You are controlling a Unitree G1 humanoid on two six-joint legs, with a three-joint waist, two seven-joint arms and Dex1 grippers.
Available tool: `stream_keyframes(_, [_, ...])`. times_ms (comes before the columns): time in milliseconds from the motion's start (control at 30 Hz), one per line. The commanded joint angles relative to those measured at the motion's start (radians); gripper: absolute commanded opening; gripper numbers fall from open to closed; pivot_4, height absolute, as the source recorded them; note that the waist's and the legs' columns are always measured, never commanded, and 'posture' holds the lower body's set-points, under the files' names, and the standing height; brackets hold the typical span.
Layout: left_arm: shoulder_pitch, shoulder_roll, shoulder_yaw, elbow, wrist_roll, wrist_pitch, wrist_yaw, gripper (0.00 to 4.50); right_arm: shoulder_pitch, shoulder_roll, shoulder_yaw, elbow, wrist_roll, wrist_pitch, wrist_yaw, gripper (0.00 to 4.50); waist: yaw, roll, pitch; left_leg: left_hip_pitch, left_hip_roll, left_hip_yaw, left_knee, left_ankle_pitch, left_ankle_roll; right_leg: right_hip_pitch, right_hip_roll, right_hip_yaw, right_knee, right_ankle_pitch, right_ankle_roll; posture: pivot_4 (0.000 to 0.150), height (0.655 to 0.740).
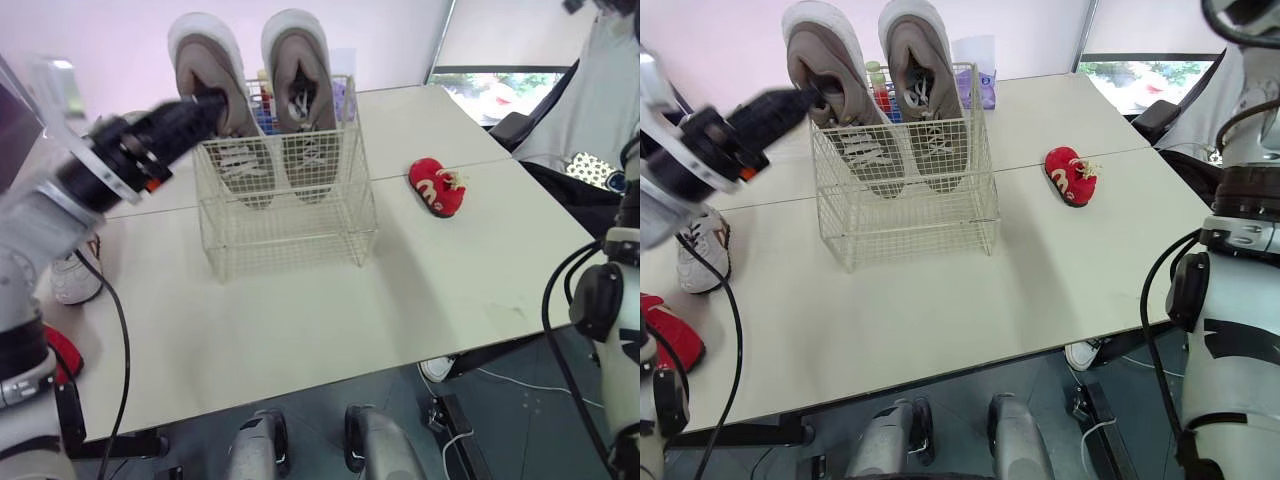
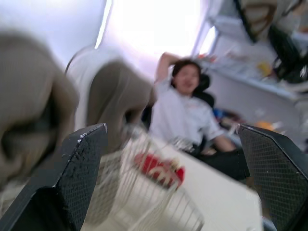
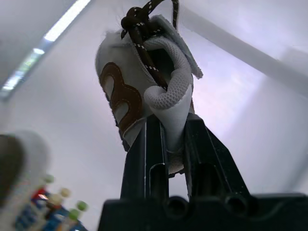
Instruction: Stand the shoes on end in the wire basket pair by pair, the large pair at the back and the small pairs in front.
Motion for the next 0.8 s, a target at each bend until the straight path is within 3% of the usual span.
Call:
stream_keyframes(33, [-0.118,0.002,0.047,0.067,-0.1,0.016,-0.048,4.5,-0.01,0.032,0.064,-0.093,-0.013,0.002,0.049,0.03,0.003,0.0,0.0,0.0,0.0,0.0,0.001,0.0,0.0,0.0,0.0,0.0,0.0,0.001,-0.001,0.15,0.74])
stream_keyframes(300, [-0.217,-0.066,0.033,0.099,-0.14,0.013,-0.033,4.5,-0.006,0.12,0.122,-0.09,-0.02,-0.054,0.116,0.03,0.021,-0.001,0.0,-0.002,-0.002,0.002,0.002,0.0,0.0,0.001,-0.001,0.0,0.0,0.002,-0.003,0.15,0.74])
stream_keyframes(667, [-0.24,-0.153,-0.03,0.082,-0.01,0.01,-0.059,4.5,0.07,0.176,0.149,-0.247,0.022,0.023,0.166,0.03,0.03,-0.001,0.0,-0.002,-0.002,0.002,0.002,0.002,-0.002,0.001,0.0,0.0,0.001,0.002,-0.003,0.15,0.74])
stream_keyframes(767, [-0.226,-0.171,-0.04,0.067,0.011,0.007,-0.071,3.67,0.094,0.18,0.152,-0.295,0.033,0.064,0.158,0.0,0.03,-0.001,0.0,-0.001,-0.002,0.002,0.002,0.002,-0.002,0.001,0.0,0.0,0.001,0.002,-0.003,0.15,0.74])
stream_keyframes(800, [-0.224,-0.18,-0.037,0.065,0.009,0.004,-0.064,3.1,0.101,0.179,0.152,-0.305,0.034,0.076,0.153,0.0,0.03,-0.001,0.0,-0.001,-0.002,0.001,0.002,0.002,-0.002,0.001,0.0,0.0,0.001,0.002,-0.003,0.15,0.74])
